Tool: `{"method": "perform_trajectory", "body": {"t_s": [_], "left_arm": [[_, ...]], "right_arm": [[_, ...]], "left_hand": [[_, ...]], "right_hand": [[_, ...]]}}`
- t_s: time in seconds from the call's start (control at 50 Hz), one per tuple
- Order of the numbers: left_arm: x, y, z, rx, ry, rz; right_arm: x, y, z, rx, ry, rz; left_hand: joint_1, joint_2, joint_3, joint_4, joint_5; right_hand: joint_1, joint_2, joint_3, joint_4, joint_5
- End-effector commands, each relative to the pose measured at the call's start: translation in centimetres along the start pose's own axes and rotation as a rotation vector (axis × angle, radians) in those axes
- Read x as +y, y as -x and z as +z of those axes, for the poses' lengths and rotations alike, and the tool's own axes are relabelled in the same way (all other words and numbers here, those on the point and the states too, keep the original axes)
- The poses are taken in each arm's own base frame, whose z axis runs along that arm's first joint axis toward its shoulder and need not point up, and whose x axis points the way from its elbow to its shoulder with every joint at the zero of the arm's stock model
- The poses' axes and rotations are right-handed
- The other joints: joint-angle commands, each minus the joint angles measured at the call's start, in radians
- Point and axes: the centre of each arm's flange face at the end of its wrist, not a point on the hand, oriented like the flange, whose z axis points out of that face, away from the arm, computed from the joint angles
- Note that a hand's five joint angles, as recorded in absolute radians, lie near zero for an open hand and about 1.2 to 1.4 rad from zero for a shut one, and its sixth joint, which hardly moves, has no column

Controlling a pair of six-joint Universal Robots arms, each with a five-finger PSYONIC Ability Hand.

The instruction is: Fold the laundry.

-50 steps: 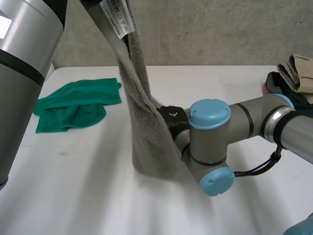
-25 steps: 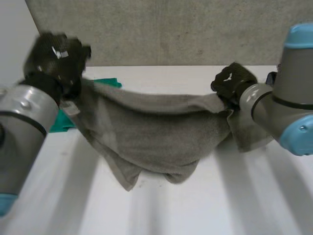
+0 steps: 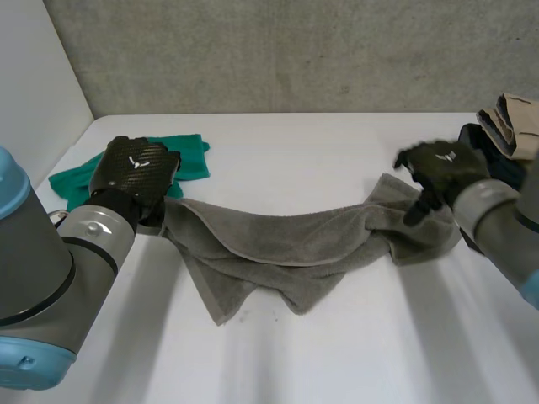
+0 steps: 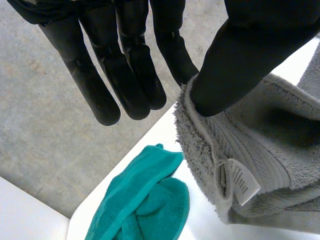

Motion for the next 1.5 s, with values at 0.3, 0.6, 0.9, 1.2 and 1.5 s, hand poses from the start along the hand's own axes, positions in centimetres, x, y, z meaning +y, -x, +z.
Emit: {"method": "perform_trajectory", "body": {"t_s": [0.3, 0.6, 0.9, 1.2, 1.5], "left_arm": [[0.6, -0.3, -0.1, -0.009, -0.019, -0.001], [0.7, -0.2, 0.1, -0.014, -0.019, -0.002], [1.1, -0.5, 0.5, -0.015, -0.023, 0.000], [1.1, -0.5, 0.8, -0.016, -0.022, 0.006], [-4.7, 6.0, -1.7, -0.159, -0.168, 0.003]], "right_arm": [[9.1, 1.2, 1.0, -0.055, 0.222, 0.199], [9.4, -0.3, 6.2, 0.019, 0.150, 0.035], [10.6, -0.4, 9.3, 0.019, 0.121, -0.121], [5.1, -2.8, 9.1, 0.119, -0.075, -0.225], [-5.4, -9.6, -2.1, 0.172, 0.097, -0.468]], "left_hand": [[0.243, 0.197, 0.202, 0.194, 0.238], [0.243, 0.197, 0.202, 0.194, 0.238], [0.243, 0.197, 0.202, 0.194, 0.238], [0.243, 0.197, 0.202, 0.194, 0.238], [0.243, 0.197, 0.202, 0.194, 0.238]], "right_hand": [[-0.089, -0.085, -0.091, -0.090, -0.097], [0.031, 0.035, 0.029, 0.030, 0.023], [0.233, 0.238, 0.232, 0.233, 0.226], [0.955, 0.959, 0.953, 0.954, 0.947], [0.955, 0.959, 0.953, 0.954, 0.947]]}}
